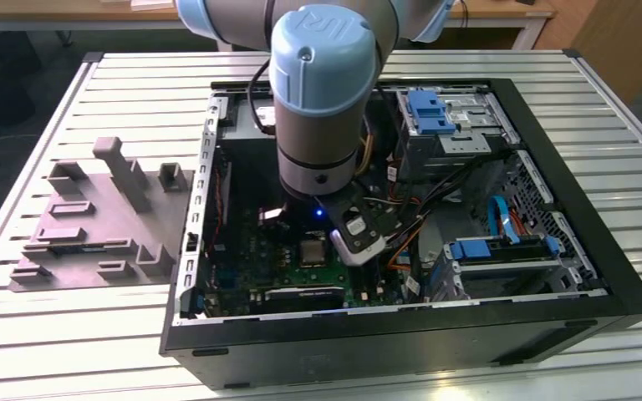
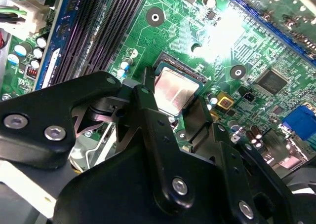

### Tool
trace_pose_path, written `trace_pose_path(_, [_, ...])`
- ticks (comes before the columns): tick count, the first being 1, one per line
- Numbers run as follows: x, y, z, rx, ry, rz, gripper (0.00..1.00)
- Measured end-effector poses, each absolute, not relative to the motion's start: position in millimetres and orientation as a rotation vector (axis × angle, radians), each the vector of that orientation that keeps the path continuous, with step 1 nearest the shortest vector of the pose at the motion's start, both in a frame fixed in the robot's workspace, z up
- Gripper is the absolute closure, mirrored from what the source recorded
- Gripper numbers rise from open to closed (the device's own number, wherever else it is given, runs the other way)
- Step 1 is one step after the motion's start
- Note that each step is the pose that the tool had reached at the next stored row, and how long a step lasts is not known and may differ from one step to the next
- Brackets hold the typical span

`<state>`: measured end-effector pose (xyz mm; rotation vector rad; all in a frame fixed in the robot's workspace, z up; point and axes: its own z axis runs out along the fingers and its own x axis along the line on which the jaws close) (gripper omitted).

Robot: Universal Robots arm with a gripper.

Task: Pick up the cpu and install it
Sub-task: 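Place the cpu into insertion slot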

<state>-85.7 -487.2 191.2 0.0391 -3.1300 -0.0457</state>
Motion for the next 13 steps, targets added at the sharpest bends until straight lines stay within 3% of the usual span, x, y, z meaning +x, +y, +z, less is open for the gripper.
trace_pose_path(13, [-86.5, -487.3, 186.6, 0.036, -3.13, -0.045, 0.53])
